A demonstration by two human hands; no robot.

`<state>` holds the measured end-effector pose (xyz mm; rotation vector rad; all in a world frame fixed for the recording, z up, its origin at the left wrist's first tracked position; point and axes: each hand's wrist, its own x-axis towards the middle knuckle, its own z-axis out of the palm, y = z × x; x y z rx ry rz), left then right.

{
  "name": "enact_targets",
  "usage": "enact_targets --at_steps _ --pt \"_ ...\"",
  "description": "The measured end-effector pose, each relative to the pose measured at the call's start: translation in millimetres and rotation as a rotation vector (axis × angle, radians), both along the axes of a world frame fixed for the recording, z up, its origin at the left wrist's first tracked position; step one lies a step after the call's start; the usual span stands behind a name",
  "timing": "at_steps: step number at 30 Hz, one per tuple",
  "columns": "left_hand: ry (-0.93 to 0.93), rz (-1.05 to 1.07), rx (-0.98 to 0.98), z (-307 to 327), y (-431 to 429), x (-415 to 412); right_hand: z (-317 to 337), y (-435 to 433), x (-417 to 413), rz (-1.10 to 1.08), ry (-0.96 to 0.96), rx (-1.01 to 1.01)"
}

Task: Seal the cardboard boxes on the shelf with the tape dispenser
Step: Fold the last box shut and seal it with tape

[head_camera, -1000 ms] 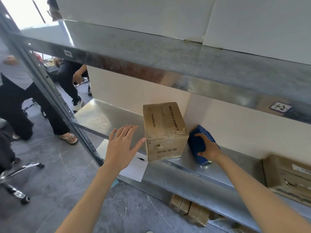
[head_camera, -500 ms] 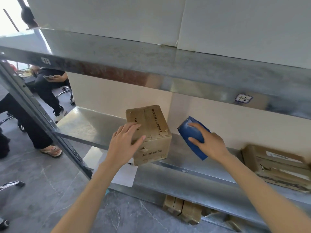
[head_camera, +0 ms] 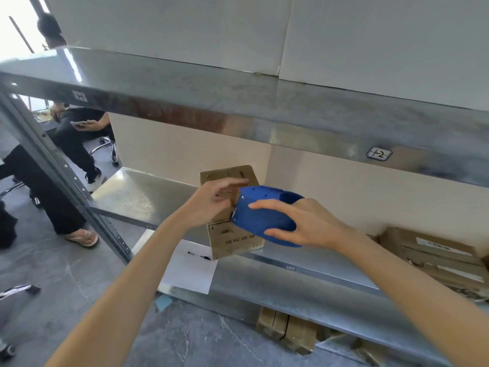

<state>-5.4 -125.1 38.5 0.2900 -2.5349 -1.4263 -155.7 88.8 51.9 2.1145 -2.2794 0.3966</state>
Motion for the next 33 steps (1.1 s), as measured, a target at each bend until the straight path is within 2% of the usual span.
enact_targets --at_steps 4,7,21,25,28,33 --pt "-0.033 -0.104 0.068 -4 -3 9 -5 -5 9 0.086 0.009 0.019" --pt "-0.02 -0.07 0.105 -9 -2 14 -8 -6 13 0.14 0.02 0.028" --pt "-0.003 0.076 0.009 -16 -4 13 -5 -10 17 0.168 0.02 0.038" --pt "0.059 0.189 0.061 -14 -2 15 -1 -10 15 0.135 -0.043 0.04" --pt "0.088 0.237 0.019 -15 2 21 1 -8 13 0.128 -0.069 0.034" --pt "0.081 0.414 0.041 -21 -31 72 -1 25 -16 0.054 -0.067 0.064"
